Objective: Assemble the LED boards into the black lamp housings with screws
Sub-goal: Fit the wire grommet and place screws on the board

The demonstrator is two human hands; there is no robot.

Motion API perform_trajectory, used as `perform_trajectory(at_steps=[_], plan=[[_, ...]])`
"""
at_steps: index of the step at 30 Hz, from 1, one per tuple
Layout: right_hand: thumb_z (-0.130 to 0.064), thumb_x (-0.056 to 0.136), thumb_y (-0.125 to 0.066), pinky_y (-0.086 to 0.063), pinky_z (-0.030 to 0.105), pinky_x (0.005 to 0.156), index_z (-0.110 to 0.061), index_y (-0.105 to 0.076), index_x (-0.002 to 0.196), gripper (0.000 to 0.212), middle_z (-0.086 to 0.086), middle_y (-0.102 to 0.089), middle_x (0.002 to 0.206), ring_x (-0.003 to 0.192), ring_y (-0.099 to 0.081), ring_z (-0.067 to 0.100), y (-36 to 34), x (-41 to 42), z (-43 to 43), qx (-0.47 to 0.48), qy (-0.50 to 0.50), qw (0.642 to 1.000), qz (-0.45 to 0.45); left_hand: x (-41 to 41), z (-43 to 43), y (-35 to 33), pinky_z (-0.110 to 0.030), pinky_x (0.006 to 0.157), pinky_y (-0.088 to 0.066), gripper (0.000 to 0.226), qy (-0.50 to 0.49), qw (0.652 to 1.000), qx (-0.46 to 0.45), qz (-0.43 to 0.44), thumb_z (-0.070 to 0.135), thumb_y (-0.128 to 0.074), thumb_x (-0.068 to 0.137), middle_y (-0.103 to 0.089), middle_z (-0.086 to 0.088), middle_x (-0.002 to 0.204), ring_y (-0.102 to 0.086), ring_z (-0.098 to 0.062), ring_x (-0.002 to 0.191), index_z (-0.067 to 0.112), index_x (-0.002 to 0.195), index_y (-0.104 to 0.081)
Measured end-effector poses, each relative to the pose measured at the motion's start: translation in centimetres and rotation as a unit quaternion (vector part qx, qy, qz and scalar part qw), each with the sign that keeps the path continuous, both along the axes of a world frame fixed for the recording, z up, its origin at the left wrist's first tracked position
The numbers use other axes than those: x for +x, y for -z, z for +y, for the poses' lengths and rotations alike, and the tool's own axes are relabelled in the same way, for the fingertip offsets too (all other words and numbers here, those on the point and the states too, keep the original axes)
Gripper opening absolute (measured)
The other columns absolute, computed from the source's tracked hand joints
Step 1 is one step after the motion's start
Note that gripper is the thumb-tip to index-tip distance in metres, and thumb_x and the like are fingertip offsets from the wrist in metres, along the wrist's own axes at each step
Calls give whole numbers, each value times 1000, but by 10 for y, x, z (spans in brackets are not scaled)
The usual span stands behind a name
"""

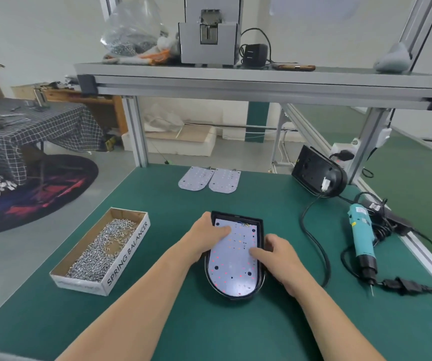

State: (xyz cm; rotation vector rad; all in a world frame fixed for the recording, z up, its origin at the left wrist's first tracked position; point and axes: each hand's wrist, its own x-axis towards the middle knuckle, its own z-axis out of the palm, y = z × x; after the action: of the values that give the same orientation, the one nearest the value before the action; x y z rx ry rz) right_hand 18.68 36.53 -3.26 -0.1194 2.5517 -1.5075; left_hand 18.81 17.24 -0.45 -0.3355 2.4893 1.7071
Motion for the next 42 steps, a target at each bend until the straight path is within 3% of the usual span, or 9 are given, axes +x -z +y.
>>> perform_trajectory(at_steps=[6,11,18,25,27,30,34,37,42], plan=[[-15,80,-68,-42,27,54,2,-59,93,23,14,-65,86,65,-52,19,7,-4,-2,-21,21,999,-36,8,-97,-50,-39,82,-54,19,-200,903,-372,78,17,-50,96,-70,-15,99,-65,-37,93,11,93,-68],[-15,81,-67,-38,21,44,-10,-53,80,16,2,-58,77,59,-47,16,10,-7,-1,-22,14,999,-23,39,-181,-41,-36,88,-57,15,-77,818,-552,-144,25,-69,90,-73,0,103,-68,-22,93,18,102,-76],[-16,79,-69,-36,17,43,-13,-49,76,20,-2,-54,73,54,-43,11,11,-6,-2,-38,12,999,-4,47,-183,10,-25,57,-42,25,-84,858,-505,-42,10,-66,80,-68,11,71,-62,-14,67,26,62,-64],[-18,77,-69,-36,19,44,-13,-49,75,21,-2,-53,72,56,-42,11,12,-7,-1,-40,15,999,-5,56,-184,11,-32,62,-43,25,-162,869,-466,23,10,-70,87,-65,5,65,-59,-20,64,23,66,-66],[-19,77,-69,-36,20,45,-14,-48,75,22,-3,-53,72,55,-42,11,12,-6,-1,-38,14,999,-8,60,-179,6,-33,63,-47,18,-219,909,-351,41,7,-69,89,-67,-2,62,-61,-24,63,16,73,-70],[-20,76,-69,-40,26,51,-12,-51,78,20,0,-56,76,60,-46,15,13,-7,-1,-40,15,999,-14,59,-163,-12,-27,57,-56,9,-265,959,60,73,-8,-63,91,-70,-16,77,-60,-21,67,-5,95,-70],[-17,77,-68,-41,24,44,-11,-52,79,17,1,-58,76,52,-48,11,13,-8,-2,-48,20,998,-28,50,-97,-37,-13,57,-56,15,-158,852,497,38,-7,-50,92,-63,-13,80,-64,-11,60,-5,103,-60],[-16,76,-67,-44,27,47,-8,-54,82,16,2,-59,76,55,-51,14,12,-8,-3,-50,22,998,-40,38,-29,-36,-14,48,-50,16,-58,781,620,-57,-2,-54,83,-59,-10,75,-58,-11,55,-2,98,-60],[-21,78,-69,-39,22,47,-14,-49,73,22,-3,-54,68,52,-48,12,6,-1,-6,-5,31,999,-8,16,46,-12,-19,48,-54,11,-86,779,613,-105,-7,-48,98,-56,-16,79,-58,-21,67,-7,98,-59]])
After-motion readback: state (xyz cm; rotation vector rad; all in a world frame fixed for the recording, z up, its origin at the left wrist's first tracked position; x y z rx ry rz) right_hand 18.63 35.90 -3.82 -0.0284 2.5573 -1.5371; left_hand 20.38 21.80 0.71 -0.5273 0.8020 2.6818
